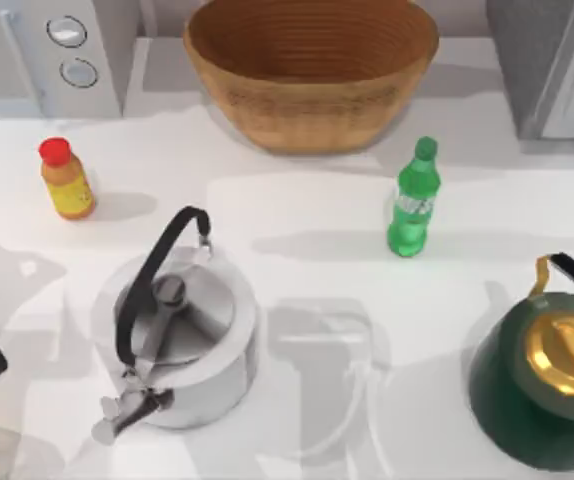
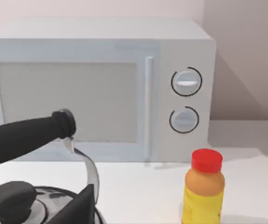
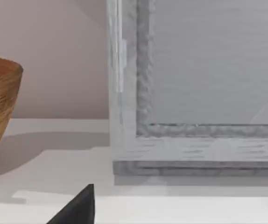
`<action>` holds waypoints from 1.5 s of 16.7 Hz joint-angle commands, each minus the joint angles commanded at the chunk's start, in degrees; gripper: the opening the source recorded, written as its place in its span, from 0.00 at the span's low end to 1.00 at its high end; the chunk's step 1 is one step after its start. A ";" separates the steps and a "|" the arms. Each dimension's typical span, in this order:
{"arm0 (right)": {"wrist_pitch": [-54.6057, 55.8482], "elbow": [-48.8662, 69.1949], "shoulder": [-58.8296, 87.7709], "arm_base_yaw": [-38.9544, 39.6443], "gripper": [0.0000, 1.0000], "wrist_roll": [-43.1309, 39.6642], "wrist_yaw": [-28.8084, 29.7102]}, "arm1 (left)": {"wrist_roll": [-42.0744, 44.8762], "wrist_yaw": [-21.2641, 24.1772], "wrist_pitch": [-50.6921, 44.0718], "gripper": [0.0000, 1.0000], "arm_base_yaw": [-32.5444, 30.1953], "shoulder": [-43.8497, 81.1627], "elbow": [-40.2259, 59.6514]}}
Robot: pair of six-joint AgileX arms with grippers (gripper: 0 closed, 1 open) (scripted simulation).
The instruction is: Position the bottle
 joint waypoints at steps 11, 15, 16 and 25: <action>2.57 24.09 26.19 2.29 1.00 -6.19 -10.04 | 0.00 0.00 0.00 1.00 0.00 0.00 0.00; 3.38 37.32 51.85 3.92 1.00 -8.55 -13.55 | 0.00 0.00 0.00 1.00 0.00 0.00 0.00; 3.64 39.65 57.99 4.25 1.00 -8.97 -14.32 | 0.00 0.00 0.00 1.00 0.00 0.00 0.00; 9.68 40.71 87.91 12.00 1.00 -16.98 -23.88 | 0.00 0.00 0.00 1.00 0.00 0.00 0.00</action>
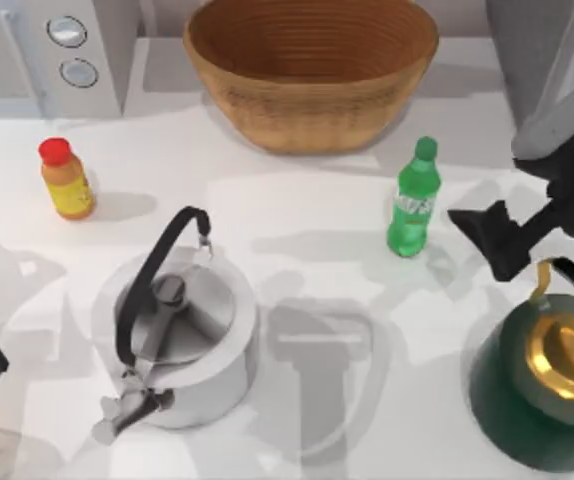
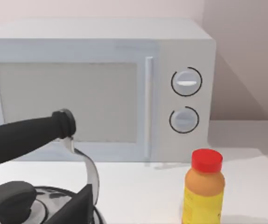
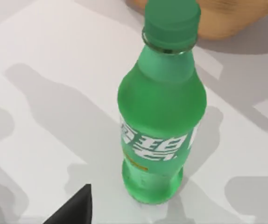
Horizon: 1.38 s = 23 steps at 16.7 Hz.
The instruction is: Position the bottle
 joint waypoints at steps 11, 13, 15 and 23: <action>-0.53 5.59 5.28 1.06 1.00 -0.83 -1.10 | 0.00 0.00 0.00 1.00 0.00 0.00 0.00; 0.73 8.57 9.53 1.84 1.00 -0.39 -0.46 | 0.00 0.00 0.00 1.00 0.00 0.00 0.00; 3.14 10.82 14.05 3.11 1.00 0.39 0.56 | 0.00 0.00 0.00 1.00 0.00 0.00 0.00; 13.64 11.34 24.05 7.89 1.00 3.49 4.49 | 0.00 0.00 0.00 1.00 0.00 0.00 0.00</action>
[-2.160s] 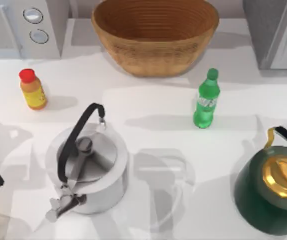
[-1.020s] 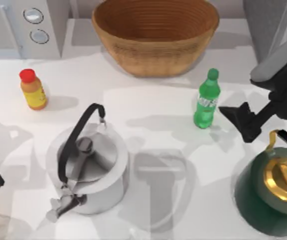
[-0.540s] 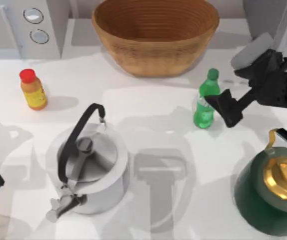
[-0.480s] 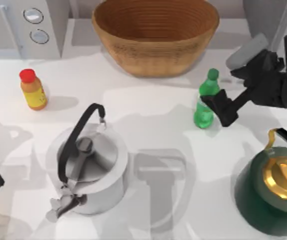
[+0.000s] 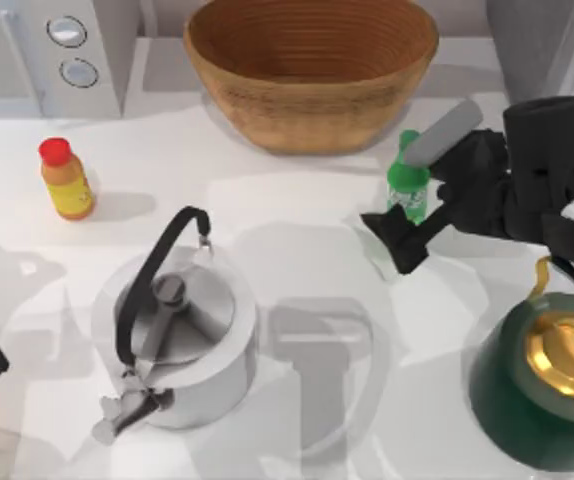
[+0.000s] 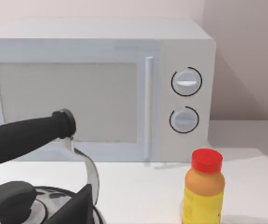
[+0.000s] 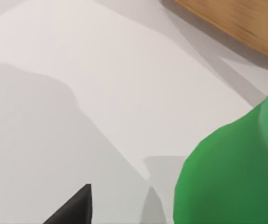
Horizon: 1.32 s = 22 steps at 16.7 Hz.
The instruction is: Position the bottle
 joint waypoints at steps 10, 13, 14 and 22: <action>0.01 0.00 0.00 0.00 0.55 0.00 0.00 | 0.00 0.00 0.00 1.00 0.00 0.00 0.00; 0.01 0.00 0.00 0.00 0.32 0.00 0.00 | 0.00 0.00 0.00 1.00 0.00 0.00 0.00; 0.01 0.00 0.00 0.00 0.25 0.00 0.00 | 0.00 0.00 0.00 1.00 0.00 0.00 0.00; 0.01 0.00 0.00 0.00 0.00 0.00 0.00 | 0.00 0.00 0.00 1.00 0.00 0.00 0.00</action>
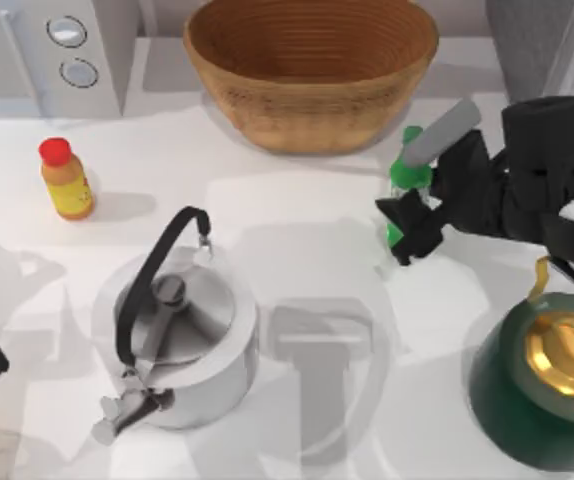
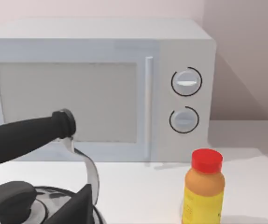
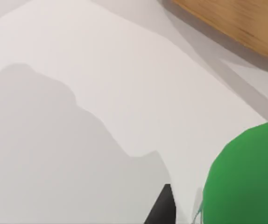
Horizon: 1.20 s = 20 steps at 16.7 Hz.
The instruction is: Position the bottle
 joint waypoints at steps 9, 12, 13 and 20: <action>-3.57 -2.24 -3.30 -6.54 0.00 0.87 0.73 | 0.00 0.00 0.00 1.00 0.00 0.00 0.00; -4.83 -7.29 -7.79 -15.31 0.00 1.50 1.95 | 0.00 0.00 0.00 1.00 0.00 0.00 0.00; -4.58 -9.20 -9.73 -18.40 0.00 1.72 2.36 | 0.00 0.00 0.00 1.00 0.00 0.00 0.00; 2.38 -21.50 -24.39 -36.28 0.00 3.34 3.20 | 0.00 0.00 0.00 1.00 0.00 0.00 0.00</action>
